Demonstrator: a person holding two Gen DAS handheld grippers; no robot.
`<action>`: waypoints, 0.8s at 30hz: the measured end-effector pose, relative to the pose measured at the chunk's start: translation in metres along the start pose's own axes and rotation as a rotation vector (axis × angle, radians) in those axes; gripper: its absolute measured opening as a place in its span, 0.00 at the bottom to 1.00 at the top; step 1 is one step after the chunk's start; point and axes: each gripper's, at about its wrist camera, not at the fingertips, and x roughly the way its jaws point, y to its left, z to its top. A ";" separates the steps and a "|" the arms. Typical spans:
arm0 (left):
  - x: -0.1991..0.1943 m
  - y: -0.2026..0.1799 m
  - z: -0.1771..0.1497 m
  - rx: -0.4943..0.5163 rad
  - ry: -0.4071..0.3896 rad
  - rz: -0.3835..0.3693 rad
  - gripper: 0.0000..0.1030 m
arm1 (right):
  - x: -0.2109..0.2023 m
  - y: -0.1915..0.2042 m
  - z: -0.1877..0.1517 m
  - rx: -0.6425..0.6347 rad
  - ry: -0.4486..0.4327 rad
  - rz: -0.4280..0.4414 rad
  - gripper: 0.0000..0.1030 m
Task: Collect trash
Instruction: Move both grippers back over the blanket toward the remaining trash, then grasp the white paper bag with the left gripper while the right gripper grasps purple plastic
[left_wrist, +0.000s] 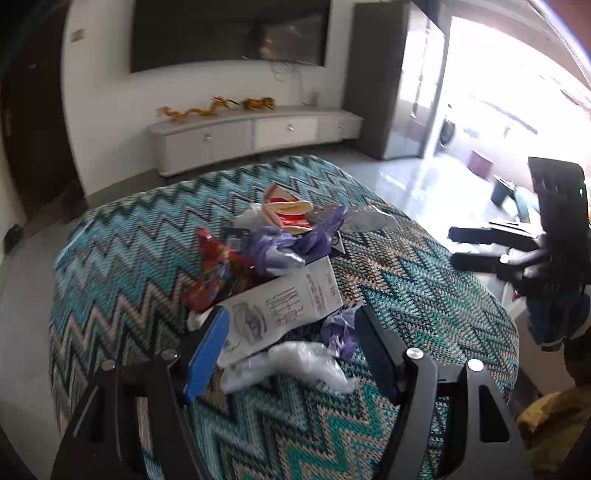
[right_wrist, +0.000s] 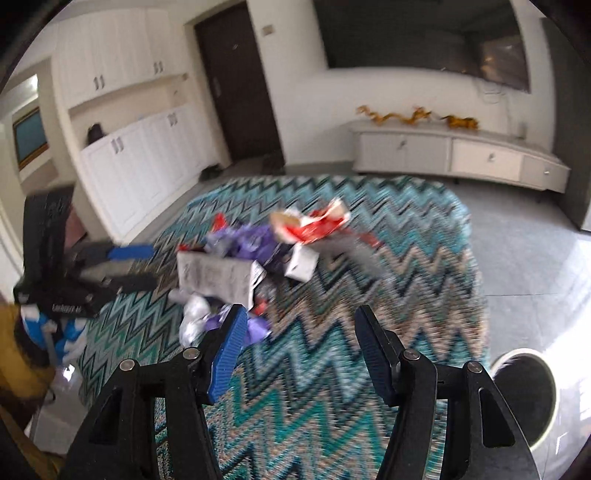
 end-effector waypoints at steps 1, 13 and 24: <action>0.010 0.003 0.005 0.014 0.021 -0.018 0.67 | 0.006 0.002 -0.001 -0.006 0.015 0.008 0.59; 0.089 0.018 0.026 0.134 0.225 -0.106 0.67 | 0.062 0.006 -0.001 -0.009 0.114 0.091 0.58; 0.090 0.036 -0.008 0.067 0.280 -0.104 0.40 | 0.096 0.023 -0.003 -0.063 0.169 0.202 0.56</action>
